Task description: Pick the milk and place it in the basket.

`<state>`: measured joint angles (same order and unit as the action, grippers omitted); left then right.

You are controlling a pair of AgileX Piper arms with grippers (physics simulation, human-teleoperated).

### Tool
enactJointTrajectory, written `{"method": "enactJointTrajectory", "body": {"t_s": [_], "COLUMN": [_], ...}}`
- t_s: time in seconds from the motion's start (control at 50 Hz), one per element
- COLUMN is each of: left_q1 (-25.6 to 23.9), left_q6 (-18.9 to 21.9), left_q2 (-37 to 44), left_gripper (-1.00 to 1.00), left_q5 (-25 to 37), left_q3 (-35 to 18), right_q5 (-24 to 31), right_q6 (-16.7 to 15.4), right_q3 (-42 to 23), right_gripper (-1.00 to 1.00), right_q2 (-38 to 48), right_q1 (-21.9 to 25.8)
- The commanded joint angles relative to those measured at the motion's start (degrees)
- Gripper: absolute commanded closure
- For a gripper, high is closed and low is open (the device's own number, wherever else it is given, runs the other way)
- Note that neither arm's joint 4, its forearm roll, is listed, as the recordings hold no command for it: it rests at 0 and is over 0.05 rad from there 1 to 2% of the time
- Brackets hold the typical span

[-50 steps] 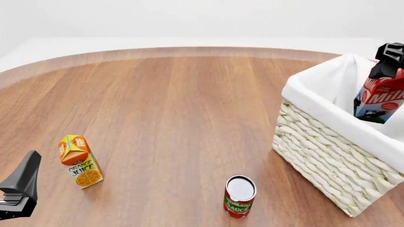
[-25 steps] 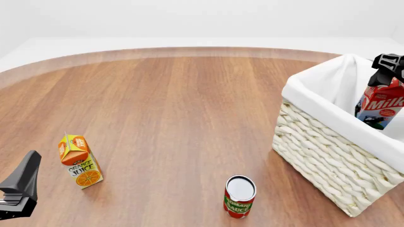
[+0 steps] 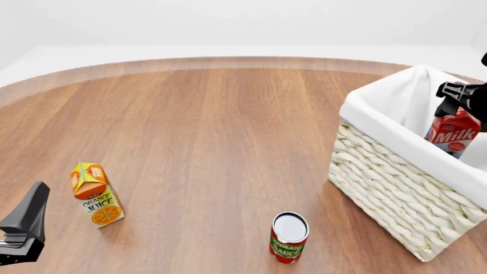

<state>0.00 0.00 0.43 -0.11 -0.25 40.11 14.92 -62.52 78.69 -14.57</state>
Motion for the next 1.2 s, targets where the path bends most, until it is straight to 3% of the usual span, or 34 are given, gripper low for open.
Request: {"method": "enactJointTrajectory", "body": {"t_s": [0.02, 0.4, 1.2], "left_q1": [0.0, 0.0, 0.0], "left_q6": [0.0, 0.0, 0.0], "left_q2": [0.0, 0.0, 0.0], "left_gripper": [-1.00, -1.00, -1.00], "left_q5": [0.0, 0.0, 0.0], "left_q3": [0.0, 0.0, 0.0], "right_q5": [-2.3, -4.5, -7.7], "right_q6": [0.7, 2.2, 1.5], "right_q3": [-0.3, 1.0, 2.4], "right_gripper": [1.00, 1.00, 1.00], "right_q2": [2.1, 4.1, 8.1], "right_q1": [-1.2, 1.1, 0.8]}}
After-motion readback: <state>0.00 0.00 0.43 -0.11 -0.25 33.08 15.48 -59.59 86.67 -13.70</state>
